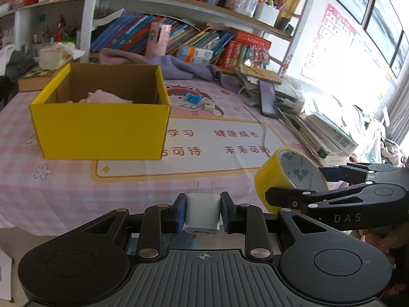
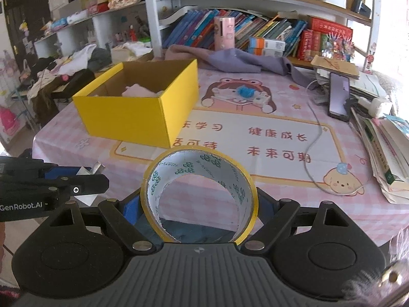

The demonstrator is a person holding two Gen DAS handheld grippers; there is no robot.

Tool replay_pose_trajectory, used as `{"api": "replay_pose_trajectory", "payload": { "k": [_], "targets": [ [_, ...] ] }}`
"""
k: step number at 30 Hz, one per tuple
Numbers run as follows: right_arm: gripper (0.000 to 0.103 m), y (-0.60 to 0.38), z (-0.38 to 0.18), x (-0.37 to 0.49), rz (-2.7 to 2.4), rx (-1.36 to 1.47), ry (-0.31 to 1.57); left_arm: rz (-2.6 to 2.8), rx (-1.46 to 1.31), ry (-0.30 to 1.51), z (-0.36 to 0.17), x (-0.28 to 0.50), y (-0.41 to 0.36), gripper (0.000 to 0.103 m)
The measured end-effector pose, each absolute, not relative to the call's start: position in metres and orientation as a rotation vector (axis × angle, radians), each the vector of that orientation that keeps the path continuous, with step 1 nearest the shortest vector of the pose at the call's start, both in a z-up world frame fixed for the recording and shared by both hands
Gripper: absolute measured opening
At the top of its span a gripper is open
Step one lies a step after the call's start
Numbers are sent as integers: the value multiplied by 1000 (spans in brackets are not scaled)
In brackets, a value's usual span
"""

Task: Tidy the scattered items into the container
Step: 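Carry the tape roll with the right gripper toward the box while the left carries the plug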

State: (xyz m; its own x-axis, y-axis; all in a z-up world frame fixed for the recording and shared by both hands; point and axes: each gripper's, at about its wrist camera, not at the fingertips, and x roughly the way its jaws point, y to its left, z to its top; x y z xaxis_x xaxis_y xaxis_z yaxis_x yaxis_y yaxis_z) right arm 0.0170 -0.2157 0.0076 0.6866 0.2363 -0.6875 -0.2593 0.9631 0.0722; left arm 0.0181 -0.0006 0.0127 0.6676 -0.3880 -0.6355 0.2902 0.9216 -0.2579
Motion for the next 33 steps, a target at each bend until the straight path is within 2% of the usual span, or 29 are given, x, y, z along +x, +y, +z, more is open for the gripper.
{"api": "replay_pose_trajectory", "payload": {
  "k": [22, 33],
  "targets": [
    [85, -157, 6, 27, 529, -88, 758, -180, -177, 714, 20, -1, 51, 26],
    [85, -139, 23, 69, 611, -126, 630, -91, -161, 628, 42, 32, 68, 26]
  ]
}}
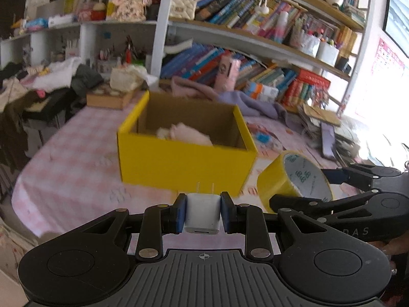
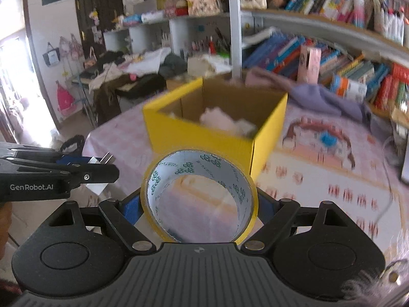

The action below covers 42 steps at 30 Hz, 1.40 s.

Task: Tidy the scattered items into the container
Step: 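Carry the tape roll with the right gripper toward the box while the left carries the plug, then lower the tape roll into the box with the right gripper while the left lowers the plug in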

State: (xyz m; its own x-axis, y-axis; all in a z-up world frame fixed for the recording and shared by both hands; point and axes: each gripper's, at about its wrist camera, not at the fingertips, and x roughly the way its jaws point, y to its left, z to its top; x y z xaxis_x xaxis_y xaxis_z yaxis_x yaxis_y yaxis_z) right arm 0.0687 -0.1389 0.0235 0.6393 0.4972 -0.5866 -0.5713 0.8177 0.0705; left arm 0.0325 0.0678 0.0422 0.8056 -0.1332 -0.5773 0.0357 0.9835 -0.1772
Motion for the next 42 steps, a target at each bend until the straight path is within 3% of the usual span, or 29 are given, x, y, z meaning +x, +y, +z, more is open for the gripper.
{"api": "replay_pose_trajectory", "payload": {
  "k": [15, 26, 42],
  "targets": [
    [85, -109, 42, 228, 671, -234, 448, 18, -133, 573, 63, 175, 80, 26],
    [85, -67, -5, 339, 767, -466, 583, 113, -36, 754, 27, 275, 61, 26],
    [86, -55, -34, 376, 920, -570, 679, 205, -18, 893, 0, 323, 48, 26]
  ]
}}
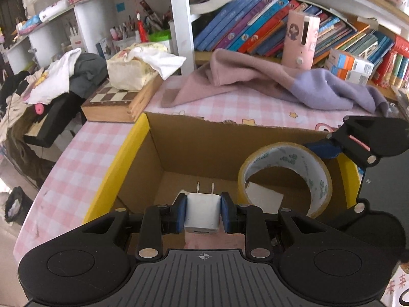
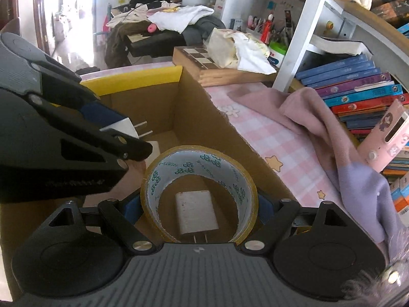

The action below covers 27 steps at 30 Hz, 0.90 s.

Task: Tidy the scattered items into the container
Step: 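Lower the tape roll into the box with the right gripper while the left lowers the plug in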

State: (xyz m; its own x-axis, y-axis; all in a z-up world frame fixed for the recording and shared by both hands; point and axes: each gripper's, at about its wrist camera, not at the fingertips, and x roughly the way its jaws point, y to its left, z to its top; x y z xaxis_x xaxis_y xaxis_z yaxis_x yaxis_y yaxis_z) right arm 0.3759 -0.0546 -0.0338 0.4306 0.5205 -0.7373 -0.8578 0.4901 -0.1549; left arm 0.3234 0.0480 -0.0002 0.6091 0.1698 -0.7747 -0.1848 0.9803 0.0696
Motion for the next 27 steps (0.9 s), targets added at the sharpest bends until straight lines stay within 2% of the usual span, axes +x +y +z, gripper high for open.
{"api": "replay_pose_trajectory", "payload": {
  "k": [5, 8, 10, 12, 13, 27],
  "targets": [
    [86, -54, -33, 378, 948, -559, 676, 221, -23, 899, -2, 328, 47, 27],
    [86, -54, -33, 379, 958, -552, 671, 239, -4, 887, 0, 328, 45, 38],
    [86, -54, -32, 380, 961, -538, 668, 280, 22, 867, 4, 326, 44, 62],
    [90, -56, -31, 381, 967, -515, 662, 287, 18, 821, 11, 321, 46, 75],
    [91, -58, -30, 381, 970, -505, 656, 285, 11, 801, 15, 317, 46, 78],
    [91, -84, 4, 367, 935, -350, 576, 289, 35, 620, 61, 269, 33, 89]
  ]
}}
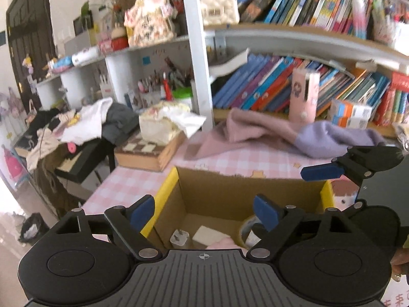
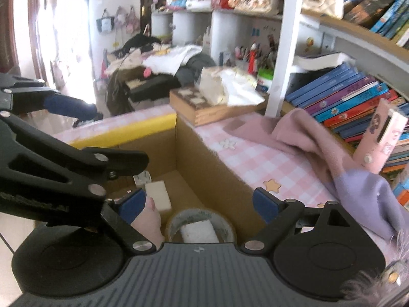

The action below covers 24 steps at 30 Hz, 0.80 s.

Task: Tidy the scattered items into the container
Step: 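Lower the tape roll into the box with the right gripper while the left lowers the plug in, then open both grippers and lift them out of the box back over the table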

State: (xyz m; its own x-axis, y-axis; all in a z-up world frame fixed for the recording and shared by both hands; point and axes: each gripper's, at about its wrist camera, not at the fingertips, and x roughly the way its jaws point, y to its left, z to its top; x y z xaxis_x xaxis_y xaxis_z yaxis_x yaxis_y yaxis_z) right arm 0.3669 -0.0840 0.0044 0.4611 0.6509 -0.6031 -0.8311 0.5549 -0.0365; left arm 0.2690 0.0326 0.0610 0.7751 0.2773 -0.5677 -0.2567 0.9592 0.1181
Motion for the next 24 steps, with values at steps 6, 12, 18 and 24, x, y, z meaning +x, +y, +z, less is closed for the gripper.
{"api": "replay_pose_trajectory", "payload": {
  "k": [6, 12, 18, 24],
  "targets": [
    [91, -114, 30, 338, 852, -290, 501, 246, 43, 525, 81, 238, 25, 94],
    [91, -153, 53, 300, 786, -262, 445, 205, 5, 498, 86, 212, 24, 97],
    [91, -179, 49, 267, 695, -224, 452, 158, -11, 494, 81, 189, 28, 98],
    [89, -195, 45, 227, 599, -179, 451, 119, -1, 469, 81, 147, 28, 98]
  ]
}}
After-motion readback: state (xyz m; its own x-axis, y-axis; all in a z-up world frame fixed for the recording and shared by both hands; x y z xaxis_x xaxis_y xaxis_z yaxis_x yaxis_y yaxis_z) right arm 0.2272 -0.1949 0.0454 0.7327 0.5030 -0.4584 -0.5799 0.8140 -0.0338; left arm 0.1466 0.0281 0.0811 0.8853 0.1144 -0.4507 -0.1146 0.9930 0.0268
